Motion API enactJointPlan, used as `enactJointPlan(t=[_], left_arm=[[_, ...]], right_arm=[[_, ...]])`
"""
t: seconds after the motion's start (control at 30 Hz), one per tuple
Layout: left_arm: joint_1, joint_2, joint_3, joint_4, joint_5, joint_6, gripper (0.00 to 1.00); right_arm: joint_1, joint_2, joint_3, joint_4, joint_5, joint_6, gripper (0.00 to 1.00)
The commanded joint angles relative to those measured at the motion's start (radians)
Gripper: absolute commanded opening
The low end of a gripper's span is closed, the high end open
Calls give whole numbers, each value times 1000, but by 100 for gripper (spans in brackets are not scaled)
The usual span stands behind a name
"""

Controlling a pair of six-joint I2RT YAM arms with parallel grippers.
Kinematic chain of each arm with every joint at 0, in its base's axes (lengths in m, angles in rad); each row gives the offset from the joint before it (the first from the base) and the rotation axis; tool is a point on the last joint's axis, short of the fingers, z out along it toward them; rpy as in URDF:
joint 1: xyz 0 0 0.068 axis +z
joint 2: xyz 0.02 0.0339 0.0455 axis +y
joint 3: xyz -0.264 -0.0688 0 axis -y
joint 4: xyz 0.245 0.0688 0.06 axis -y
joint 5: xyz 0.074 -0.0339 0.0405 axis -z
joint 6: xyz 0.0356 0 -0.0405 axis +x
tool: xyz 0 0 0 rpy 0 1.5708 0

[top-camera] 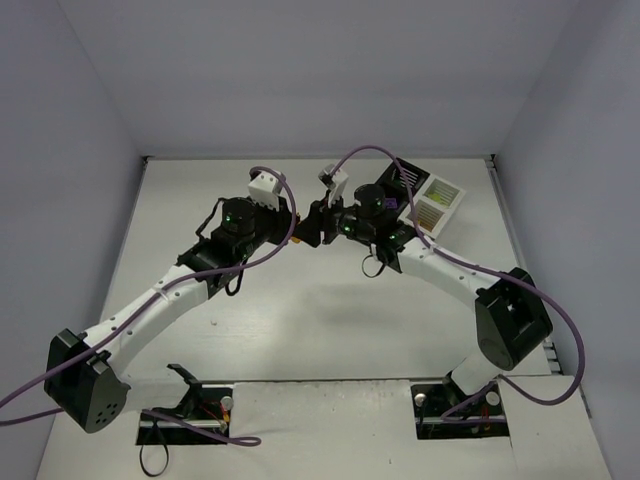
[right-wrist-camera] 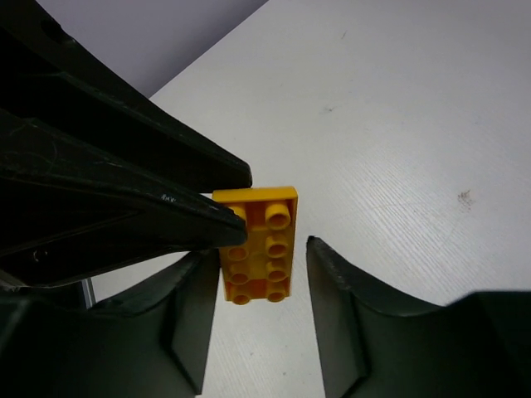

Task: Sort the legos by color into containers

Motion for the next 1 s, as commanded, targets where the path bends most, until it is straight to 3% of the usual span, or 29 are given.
enactJointPlan(t=[0.0, 0.03, 0.17, 0.27, 0.3, 0.4, 0.7, 0.97], left_arm=[[-1, -34, 35, 76, 17, -14, 4], [-1, -35, 35, 78, 18, -14, 4], [-1, -35, 35, 75, 12, -14, 8], [-1, -36, 39, 64, -3, -13, 35], [-1, -37, 42, 61, -8, -10, 53], [1, -39, 46, 49, -48, -10, 70], [35, -95, 37, 40, -177, -19, 76], [68, -108, 45, 20, -203, -24, 76]], right_arm=[[11, -6, 53, 102, -6, 6, 38], [11, -6, 50, 105, -9, 6, 34], [11, -16, 41, 99, 7, -3, 1], [8, -30, 21, 82, 33, -20, 0], [3, -41, 15, 74, 57, -24, 0], [-8, -67, -14, 39, 127, -50, 0], [-110, -266, -173, -50, 474, -112, 0], [-300, -411, -275, -99, 747, -118, 0]])
